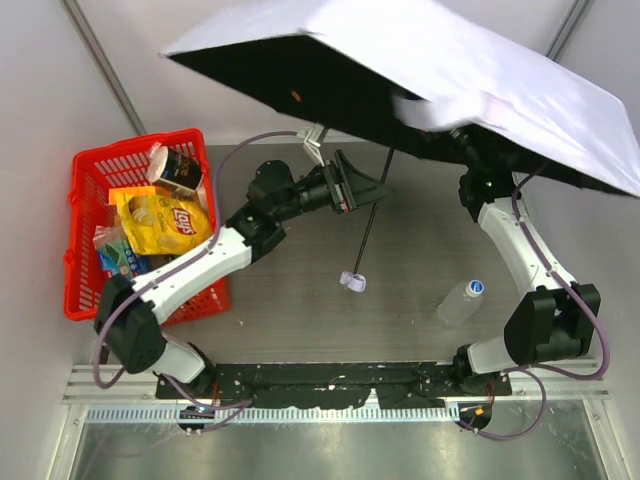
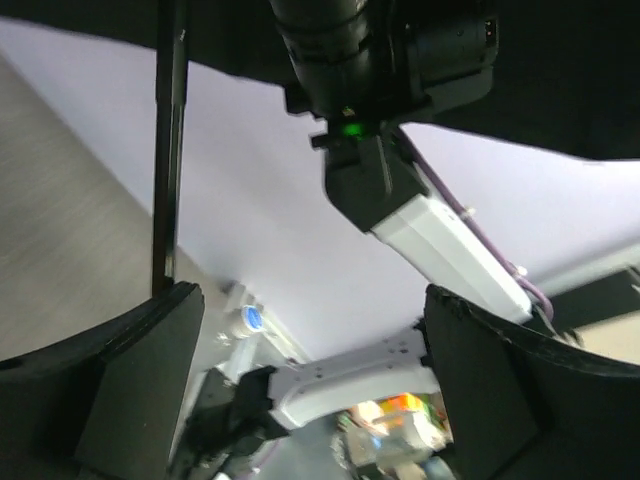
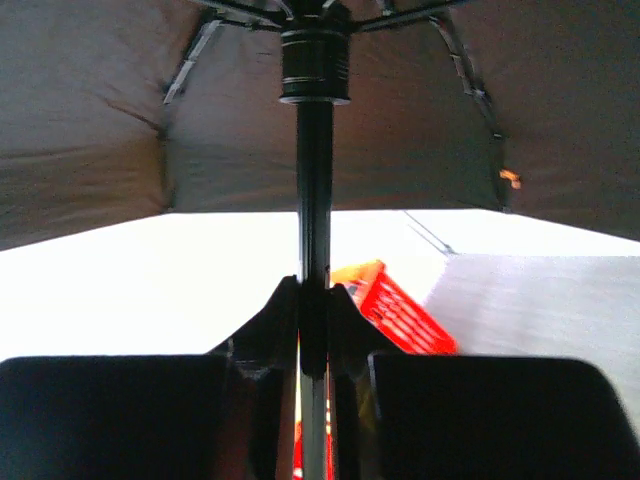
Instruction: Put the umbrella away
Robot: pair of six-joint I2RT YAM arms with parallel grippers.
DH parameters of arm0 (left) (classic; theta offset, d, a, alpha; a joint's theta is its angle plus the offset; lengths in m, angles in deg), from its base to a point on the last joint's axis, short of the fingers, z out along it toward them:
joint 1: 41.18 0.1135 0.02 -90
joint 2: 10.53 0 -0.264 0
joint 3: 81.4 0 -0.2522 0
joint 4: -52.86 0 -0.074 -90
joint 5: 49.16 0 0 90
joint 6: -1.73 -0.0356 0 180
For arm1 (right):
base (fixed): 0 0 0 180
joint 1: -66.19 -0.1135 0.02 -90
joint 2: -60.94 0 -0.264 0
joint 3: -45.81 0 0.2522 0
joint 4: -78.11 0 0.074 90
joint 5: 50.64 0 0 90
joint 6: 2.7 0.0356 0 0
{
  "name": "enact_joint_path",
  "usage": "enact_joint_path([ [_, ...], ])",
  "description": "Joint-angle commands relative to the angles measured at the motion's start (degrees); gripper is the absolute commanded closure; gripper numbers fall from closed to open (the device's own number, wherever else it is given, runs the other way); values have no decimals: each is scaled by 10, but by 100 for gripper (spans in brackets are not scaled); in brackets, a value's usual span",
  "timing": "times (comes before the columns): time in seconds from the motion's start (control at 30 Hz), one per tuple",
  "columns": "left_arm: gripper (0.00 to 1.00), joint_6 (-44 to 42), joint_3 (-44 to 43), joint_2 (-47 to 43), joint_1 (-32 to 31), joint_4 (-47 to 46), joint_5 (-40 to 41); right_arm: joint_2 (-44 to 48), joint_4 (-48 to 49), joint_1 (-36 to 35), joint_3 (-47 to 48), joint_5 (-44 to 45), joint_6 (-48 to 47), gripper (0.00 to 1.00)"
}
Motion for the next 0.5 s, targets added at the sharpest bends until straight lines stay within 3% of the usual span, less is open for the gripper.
enact_joint_path([
  [0.0, 4, 139, -22, 75, -2, -202, -107, 51, 318, 23, 22, -102, 206, 99],
  [0.13, 7, 178, -38, 102, -2, -258, -121, 51, 364, 34, 34, -111, 254, 99],
  [0.33, 22, 104, -14, 37, -2, -225, -97, 42, 472, 53, 17, -114, 362, 99],
  [0.4, 20, 49, -13, 5, -2, -167, -84, 40, 491, 55, 11, -118, 379, 99],
  [0.47, 8, 4, -11, -24, -2, -112, -57, 39, 504, 56, 7, -118, 390, 99],
])
